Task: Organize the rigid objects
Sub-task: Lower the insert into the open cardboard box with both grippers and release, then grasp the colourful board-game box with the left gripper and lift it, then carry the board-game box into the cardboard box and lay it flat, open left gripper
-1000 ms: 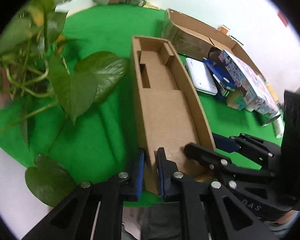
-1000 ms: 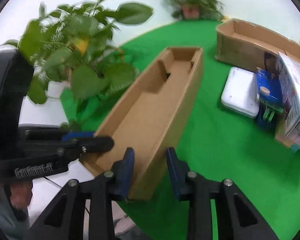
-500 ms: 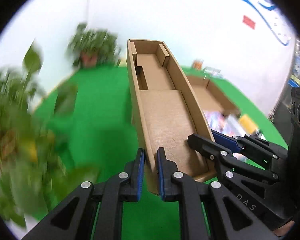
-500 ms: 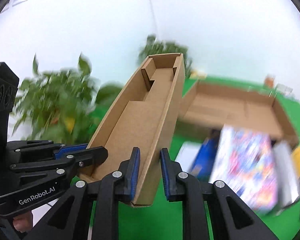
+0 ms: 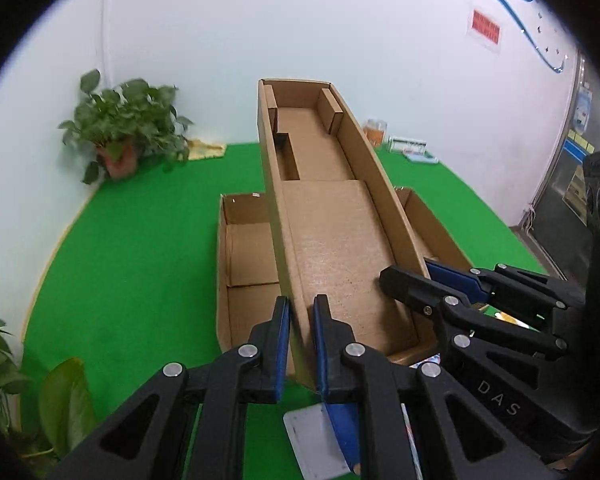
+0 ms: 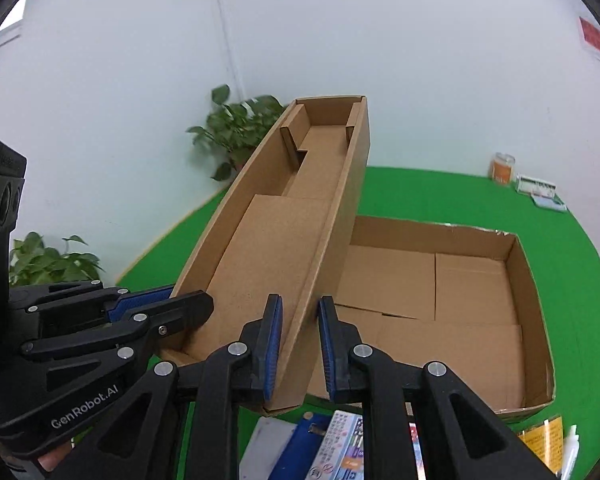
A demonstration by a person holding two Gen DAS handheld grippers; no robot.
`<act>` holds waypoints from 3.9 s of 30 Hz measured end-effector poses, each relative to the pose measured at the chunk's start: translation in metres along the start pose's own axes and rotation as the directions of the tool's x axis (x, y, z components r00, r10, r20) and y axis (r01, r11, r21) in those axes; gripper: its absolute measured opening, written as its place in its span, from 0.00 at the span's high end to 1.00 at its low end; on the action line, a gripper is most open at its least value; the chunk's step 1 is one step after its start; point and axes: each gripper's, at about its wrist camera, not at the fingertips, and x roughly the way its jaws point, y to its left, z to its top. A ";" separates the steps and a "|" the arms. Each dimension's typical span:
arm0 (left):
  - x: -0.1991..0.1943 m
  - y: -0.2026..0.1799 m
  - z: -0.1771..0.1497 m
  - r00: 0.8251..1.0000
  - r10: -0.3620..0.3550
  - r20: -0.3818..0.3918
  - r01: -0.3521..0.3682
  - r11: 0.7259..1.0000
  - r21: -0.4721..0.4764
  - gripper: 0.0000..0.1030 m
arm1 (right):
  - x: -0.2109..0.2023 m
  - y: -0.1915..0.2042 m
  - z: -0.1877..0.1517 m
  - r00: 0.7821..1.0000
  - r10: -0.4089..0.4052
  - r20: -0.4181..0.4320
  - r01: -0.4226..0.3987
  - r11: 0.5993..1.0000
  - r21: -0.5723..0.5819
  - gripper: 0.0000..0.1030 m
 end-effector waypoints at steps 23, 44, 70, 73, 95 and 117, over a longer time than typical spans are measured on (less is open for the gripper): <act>0.153 0.064 -0.036 0.957 0.117 -0.264 -0.132 0.990 -0.041 0.93 | 0.261 -0.025 -0.033 0.904 0.116 -0.411 -0.035 0.980 0.198 0.86; -0.035 0.045 -0.085 0.980 0.031 0.196 -0.003 0.990 -0.139 0.01 | 0.079 -0.051 -0.052 0.995 -0.102 -0.013 0.102 0.995 0.011 0.01; 0.030 -0.061 -0.153 0.924 -0.369 -0.104 0.348 0.921 -0.175 0.01 | 0.032 -0.090 -0.197 0.972 0.108 -0.210 -0.089 0.991 0.099 0.01; 0.049 -0.058 -0.156 0.901 -0.409 -0.148 0.374 0.902 -0.214 0.05 | 0.046 -0.084 -0.199 0.965 0.090 -0.244 -0.068 0.993 0.095 0.03; 0.042 -0.051 -0.185 0.915 -0.366 -0.168 0.335 0.923 -0.188 0.40 | 0.059 -0.064 -0.213 0.976 0.021 -0.219 -0.007 0.998 0.065 0.00; -0.022 -0.064 -0.147 0.963 -0.260 0.069 0.264 0.963 -0.056 0.41 | -0.003 -0.039 -0.171 0.999 -0.050 0.003 0.050 0.998 0.025 0.12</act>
